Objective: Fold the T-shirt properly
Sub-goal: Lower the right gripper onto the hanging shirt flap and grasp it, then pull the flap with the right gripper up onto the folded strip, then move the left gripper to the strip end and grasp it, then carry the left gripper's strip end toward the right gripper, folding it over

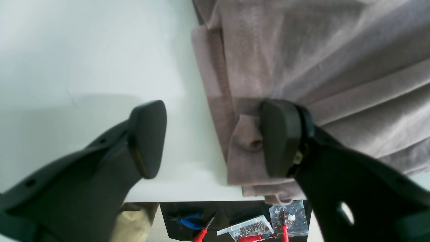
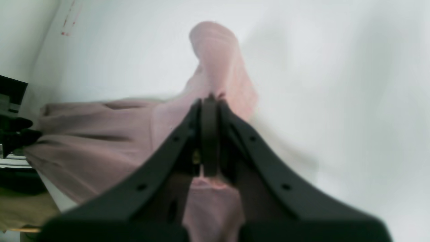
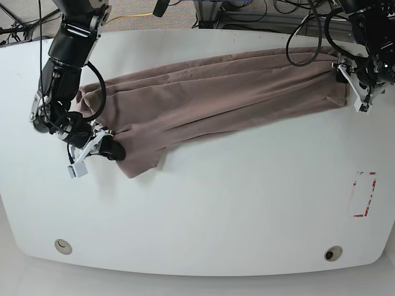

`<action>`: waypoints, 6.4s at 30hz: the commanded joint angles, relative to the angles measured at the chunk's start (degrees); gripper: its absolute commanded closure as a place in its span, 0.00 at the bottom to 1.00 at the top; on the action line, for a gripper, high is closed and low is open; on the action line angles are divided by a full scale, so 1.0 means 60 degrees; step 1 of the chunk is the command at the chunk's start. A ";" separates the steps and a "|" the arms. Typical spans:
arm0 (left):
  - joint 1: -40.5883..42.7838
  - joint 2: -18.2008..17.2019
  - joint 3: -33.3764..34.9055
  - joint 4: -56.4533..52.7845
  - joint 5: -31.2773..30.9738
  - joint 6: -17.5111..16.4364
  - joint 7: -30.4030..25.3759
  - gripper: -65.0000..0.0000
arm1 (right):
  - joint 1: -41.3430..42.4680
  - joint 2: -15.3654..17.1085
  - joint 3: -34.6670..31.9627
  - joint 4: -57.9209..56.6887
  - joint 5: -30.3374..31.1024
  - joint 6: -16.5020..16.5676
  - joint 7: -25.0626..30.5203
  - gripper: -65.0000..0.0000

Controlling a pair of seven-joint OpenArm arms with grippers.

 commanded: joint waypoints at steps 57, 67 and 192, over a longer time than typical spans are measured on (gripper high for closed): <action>-0.0118 0.0312 -0.0024 0.3058 -0.0042 -0.0909 0.1542 0.37 | -0.4709 -0.0281 0.1944 0.5796 0.1437 0.0017 -0.0029 0.40; -0.0294 0.1660 0.0709 0.2691 0.0061 -0.0909 0.1601 0.37 | -0.4196 -0.0310 -0.0019 0.4682 0.0777 0.0017 0.0015 0.74; -0.2360 0.2642 0.3258 0.2325 -0.3778 -0.0902 0.1711 0.93 | -0.3112 -0.0413 0.0742 0.1693 -0.2988 0.0017 0.1934 0.81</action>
